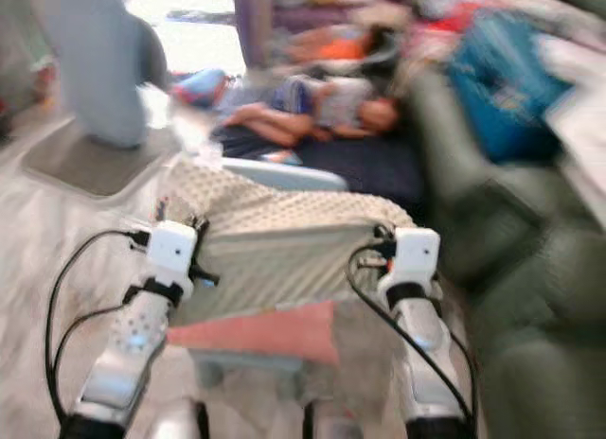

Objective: Move the pillow to the sofa

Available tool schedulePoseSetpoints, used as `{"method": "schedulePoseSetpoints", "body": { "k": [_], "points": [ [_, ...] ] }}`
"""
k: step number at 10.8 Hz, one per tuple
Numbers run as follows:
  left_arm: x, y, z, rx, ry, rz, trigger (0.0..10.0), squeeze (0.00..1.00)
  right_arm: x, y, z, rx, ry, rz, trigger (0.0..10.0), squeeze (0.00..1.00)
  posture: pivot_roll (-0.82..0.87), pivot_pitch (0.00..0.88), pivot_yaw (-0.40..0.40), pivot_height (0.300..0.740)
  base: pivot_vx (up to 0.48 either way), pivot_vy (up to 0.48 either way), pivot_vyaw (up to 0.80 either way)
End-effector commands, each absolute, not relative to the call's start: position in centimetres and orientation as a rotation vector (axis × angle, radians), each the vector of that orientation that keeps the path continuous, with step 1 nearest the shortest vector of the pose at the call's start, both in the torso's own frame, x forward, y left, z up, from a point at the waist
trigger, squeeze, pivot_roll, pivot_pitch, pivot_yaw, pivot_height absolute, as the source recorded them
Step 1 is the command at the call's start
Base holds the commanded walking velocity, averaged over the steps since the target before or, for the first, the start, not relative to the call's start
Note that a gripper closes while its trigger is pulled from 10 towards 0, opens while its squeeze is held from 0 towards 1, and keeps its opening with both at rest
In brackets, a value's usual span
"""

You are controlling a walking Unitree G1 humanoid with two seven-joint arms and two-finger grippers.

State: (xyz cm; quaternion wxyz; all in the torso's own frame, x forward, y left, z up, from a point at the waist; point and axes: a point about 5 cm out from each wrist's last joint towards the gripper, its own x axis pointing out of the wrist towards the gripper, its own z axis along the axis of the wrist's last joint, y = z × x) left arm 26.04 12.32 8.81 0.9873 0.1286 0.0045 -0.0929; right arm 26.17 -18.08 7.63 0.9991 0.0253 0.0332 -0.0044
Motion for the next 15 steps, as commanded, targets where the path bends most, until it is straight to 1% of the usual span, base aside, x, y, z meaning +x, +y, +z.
{"method": "schedulePoseSetpoints", "body": {
  "k": [1, 2, 5, 8, 12, 15],
  "points": [
    [26.1, 12.5, 9.3, 0.255, -0.003, -0.173, 10.0, 0.0, 26.0, -19.4, 7.6, 0.107, 0.082, -0.096, 10.0, 0.0, -0.07, 0.06, -0.055, 0.74, -0.345, 0.0, 0.0],
    [26.0, 12.5, 9.3, 0.253, -0.001, -0.173, 10.0, 0.0, 26.2, -19.9, 7.5, 0.159, 0.096, -0.131, 10.0, 0.0, -0.06, 0.065, -0.057, 0.74, -0.341, 0.0, 0.0],
    [26.0, 12.6, 9.3, 0.25, 0.004, -0.167, 10.0, 0.0, 26.7, -20.5, 7.8, 0.159, 0.096, -0.143, 10.0, 0.0, -0.06, 0.067, -0.06, 0.74, -0.334, 0.0, 0.0],
    [25.9, 12.6, 9.4, 0.245, 0.007, -0.169, 10.0, 0.0, 26.5, -20.2, 7.7, 0.168, 0.103, -0.144, 10.0, 0.0, -0.06, 0.067, -0.062, 0.74, -0.331, 0.0, 0.0],
    [25.9, 12.4, 9.3, 0.243, 0.013, -0.168, 10.0, 0.0, 26.5, -20.5, 7.7, 0.154, 0.107, -0.146, 10.0, 0.0, -0.06, 0.067, -0.068, 0.74, -0.325, 0.0, 0.0],
    [26.3, 12.4, 9.5, 0.205, 0.013, -0.153, 10.0, 0.0, 26.7, -20.6, 7.6, 0.145, 0.116, -0.144, 10.0, 0.0, -0.07, 0.07, -0.072, 0.74, 0.0, 0.0, 0.0]
  ]
}}
